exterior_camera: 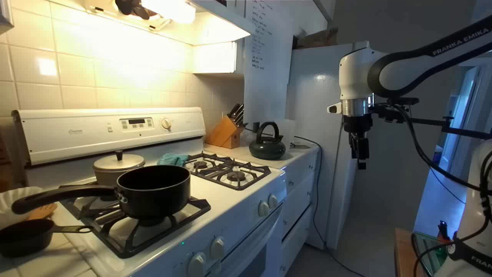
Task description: Pull open the drawer and take out the clear bottle
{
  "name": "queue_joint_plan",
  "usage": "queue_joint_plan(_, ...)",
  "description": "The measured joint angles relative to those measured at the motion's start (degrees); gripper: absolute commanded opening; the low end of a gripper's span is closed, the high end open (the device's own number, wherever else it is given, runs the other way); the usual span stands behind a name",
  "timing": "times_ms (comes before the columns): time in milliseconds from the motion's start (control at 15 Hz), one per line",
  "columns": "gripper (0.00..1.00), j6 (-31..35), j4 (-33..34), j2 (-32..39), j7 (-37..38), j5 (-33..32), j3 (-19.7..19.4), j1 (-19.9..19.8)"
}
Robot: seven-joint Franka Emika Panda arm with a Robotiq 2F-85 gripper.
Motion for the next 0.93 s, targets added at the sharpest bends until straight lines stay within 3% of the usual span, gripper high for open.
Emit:
queue_joint_plan(667, 1.0, 0.4, 0.0, 0.0, 0.1, 0.0, -0.2, 0.0)
queue_joint_plan(933, 1.0, 6.4, -0.7, 0.2, -0.1, -0.2, -4.6, -1.8)
